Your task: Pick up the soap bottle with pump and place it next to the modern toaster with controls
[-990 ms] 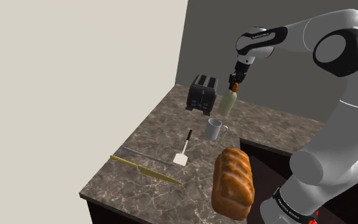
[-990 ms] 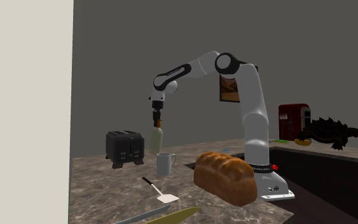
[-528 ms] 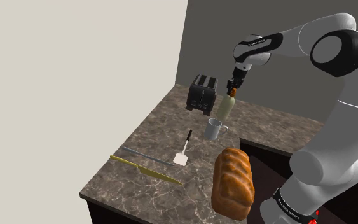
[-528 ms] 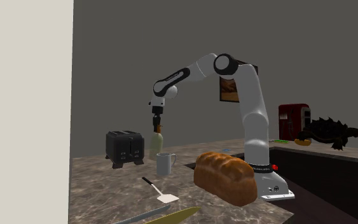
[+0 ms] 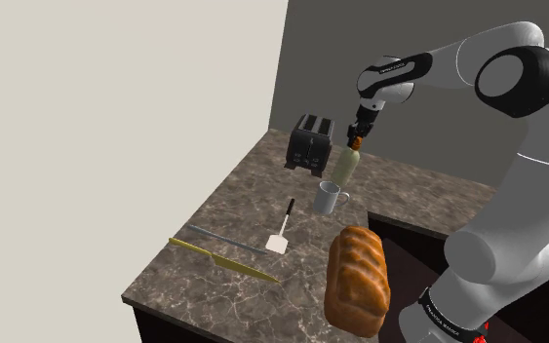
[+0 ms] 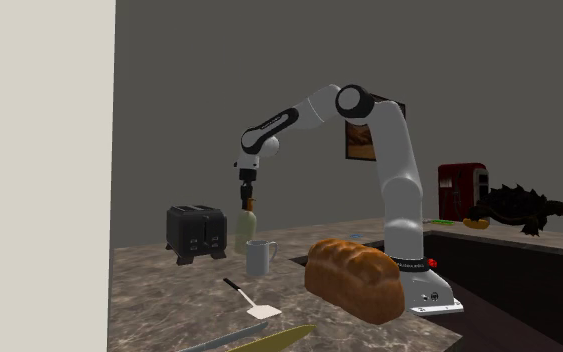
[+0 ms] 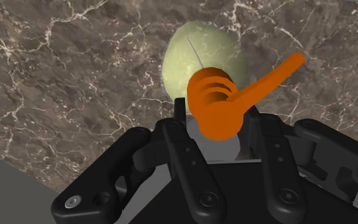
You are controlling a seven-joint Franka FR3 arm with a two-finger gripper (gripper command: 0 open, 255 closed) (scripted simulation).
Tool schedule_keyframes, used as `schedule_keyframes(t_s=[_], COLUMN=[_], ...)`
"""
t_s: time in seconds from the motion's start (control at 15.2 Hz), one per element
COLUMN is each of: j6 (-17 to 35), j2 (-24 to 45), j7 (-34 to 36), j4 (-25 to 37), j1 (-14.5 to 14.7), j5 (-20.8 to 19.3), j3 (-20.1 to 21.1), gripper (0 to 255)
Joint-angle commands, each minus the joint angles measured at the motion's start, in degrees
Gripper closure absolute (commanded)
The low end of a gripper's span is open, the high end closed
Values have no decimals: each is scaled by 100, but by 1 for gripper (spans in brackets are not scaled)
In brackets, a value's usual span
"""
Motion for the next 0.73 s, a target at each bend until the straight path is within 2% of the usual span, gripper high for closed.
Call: schedule_keyframes(t_s=[0.0, 0.33, 0.59, 0.66], j6=[1, 1, -662, -662], j2=[-1, 0, -233, -233], j7=[0, 0, 17, 17], j4=[2, 2, 433, 433], j1=[0, 0, -9, -9], j5=[0, 0, -25, -25], j3=[0, 0, -12, -12], gripper=[0, 0, 0, 0])
